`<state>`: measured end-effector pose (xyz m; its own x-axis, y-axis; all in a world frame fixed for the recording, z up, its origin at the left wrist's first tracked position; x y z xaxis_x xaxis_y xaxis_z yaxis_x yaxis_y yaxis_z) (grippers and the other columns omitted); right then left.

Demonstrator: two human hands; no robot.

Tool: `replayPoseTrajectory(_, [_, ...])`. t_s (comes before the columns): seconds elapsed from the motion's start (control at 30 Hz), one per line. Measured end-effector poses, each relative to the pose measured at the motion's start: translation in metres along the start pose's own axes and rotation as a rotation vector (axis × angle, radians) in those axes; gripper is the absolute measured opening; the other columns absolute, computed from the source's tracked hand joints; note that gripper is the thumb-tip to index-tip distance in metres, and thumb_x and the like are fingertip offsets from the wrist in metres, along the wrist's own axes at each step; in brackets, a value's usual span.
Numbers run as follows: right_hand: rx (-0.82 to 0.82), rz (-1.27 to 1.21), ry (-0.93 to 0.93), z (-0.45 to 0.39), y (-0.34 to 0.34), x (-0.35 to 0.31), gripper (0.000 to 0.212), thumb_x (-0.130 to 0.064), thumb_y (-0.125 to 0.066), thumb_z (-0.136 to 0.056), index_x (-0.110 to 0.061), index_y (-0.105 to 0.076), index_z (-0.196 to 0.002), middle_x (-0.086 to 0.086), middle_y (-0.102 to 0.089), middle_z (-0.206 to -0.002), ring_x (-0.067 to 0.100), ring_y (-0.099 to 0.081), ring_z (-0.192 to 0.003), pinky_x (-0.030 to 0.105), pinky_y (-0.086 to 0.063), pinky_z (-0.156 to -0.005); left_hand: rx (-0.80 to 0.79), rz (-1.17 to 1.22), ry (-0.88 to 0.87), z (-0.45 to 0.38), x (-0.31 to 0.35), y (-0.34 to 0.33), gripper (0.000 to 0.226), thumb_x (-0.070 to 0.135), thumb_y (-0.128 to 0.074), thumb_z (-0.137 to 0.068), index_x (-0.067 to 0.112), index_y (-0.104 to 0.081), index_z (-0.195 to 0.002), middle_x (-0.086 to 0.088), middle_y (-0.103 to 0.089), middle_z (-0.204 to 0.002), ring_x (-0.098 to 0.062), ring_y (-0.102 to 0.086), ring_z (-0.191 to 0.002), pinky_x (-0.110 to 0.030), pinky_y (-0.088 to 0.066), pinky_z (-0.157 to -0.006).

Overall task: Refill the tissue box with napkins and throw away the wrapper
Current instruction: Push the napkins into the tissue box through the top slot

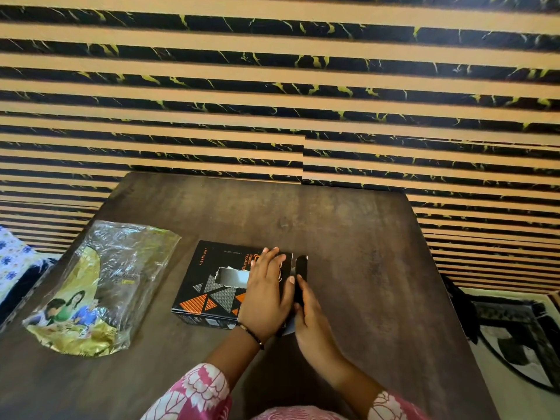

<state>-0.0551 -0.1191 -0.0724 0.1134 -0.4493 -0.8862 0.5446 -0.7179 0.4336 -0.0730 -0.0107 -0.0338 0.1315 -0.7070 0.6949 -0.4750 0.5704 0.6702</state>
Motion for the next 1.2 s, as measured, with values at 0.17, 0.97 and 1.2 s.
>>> replayPoseTrajectory(0.17, [-0.021,-0.117,-0.063,0.001,-0.006,-0.006,0.062,-0.01,-0.038,-0.096,-0.023,-0.003,-0.146,0.001,-0.03,-0.15,0.01,-0.04,-0.126,0.021,-0.038,-0.099,0.012,0.102,0.07,-0.002,-0.005,0.003,0.056,0.045,-0.03,-0.087,0.013,-0.041,-0.132,-0.003,-0.038,-0.144,-0.004,-0.019,-0.134,-0.027,-0.016,-0.113])
replayPoseTrajectory(0.97, [0.082,0.232,0.074,0.005,-0.002,-0.032,0.063,-0.026,-0.043,-0.094,-0.02,-0.01,-0.147,0.002,-0.012,-0.157,0.016,-0.017,-0.142,0.032,-0.023,-0.114,0.016,0.062,-0.058,0.005,-0.011,0.052,0.049,0.042,-0.031,-0.091,0.016,-0.045,-0.129,0.001,-0.044,-0.14,-0.008,-0.025,-0.138,-0.035,-0.014,-0.116])
replayPoseTrajectory(1.2, [0.09,0.683,0.255,-0.004,-0.036,-0.059,0.071,-0.05,-0.018,-0.085,-0.012,-0.013,-0.146,0.009,-0.016,-0.156,0.023,-0.012,-0.144,0.037,-0.002,-0.113,-0.071,-0.408,-0.061,0.018,-0.076,0.095,0.061,0.052,-0.02,-0.092,0.012,-0.042,-0.133,-0.007,-0.043,-0.143,-0.018,-0.027,-0.137,-0.045,-0.013,-0.116])
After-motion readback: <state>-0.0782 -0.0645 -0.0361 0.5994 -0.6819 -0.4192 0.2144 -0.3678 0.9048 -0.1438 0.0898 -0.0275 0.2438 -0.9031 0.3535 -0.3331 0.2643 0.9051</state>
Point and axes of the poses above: each hand's wrist, its own z-axis away from the middle knuckle, its own y-axis out of the back of the hand, x = y × z, the point moved 6 cm from there along -z, towards the middle knuckle
